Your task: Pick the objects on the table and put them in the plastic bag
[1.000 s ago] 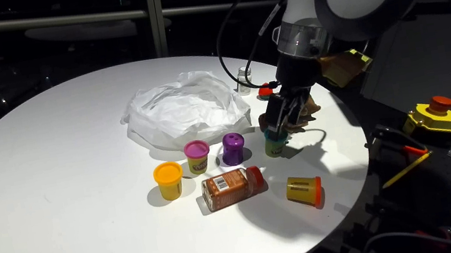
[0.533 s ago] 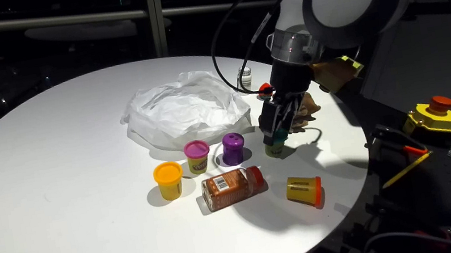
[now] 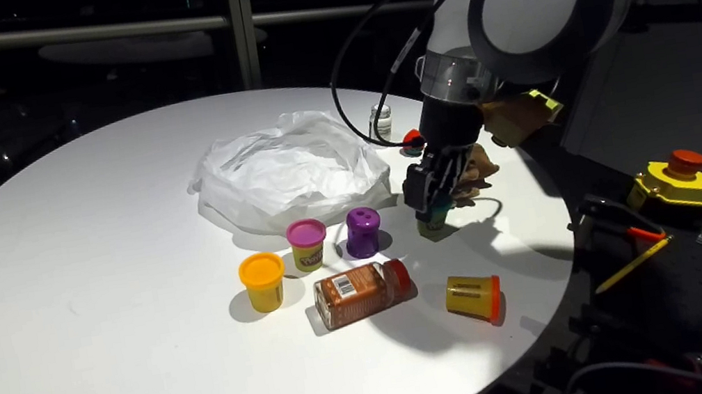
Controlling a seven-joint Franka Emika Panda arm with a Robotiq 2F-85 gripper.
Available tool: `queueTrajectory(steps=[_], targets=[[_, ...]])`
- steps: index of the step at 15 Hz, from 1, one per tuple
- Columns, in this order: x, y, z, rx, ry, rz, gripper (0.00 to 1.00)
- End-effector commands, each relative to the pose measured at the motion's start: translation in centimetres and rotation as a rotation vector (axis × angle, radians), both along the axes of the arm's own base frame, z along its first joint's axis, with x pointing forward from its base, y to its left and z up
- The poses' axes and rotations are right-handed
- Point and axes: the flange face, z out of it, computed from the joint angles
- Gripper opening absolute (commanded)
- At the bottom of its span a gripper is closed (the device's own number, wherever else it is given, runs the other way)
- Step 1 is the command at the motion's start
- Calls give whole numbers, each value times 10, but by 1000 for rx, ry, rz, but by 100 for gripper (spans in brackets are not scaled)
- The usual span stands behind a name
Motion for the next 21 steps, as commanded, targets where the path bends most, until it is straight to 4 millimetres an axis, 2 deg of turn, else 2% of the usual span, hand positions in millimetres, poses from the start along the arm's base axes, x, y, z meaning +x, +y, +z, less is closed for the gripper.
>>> queueTrajectory(steps=[1,4,8,10,14,17,21], targets=[[3,18,35,-38,-71,-90,24],[31,35,67,-81,-107,-139,24],[83,58,113,-130,-75,-180,24],[117,55,129,-134,-82,-192,24],[178,32,148,-90,-132,-220,24],[209,5,142,-48,-137,-248,24],[234,-38,100,-25,-80,-301,24]])
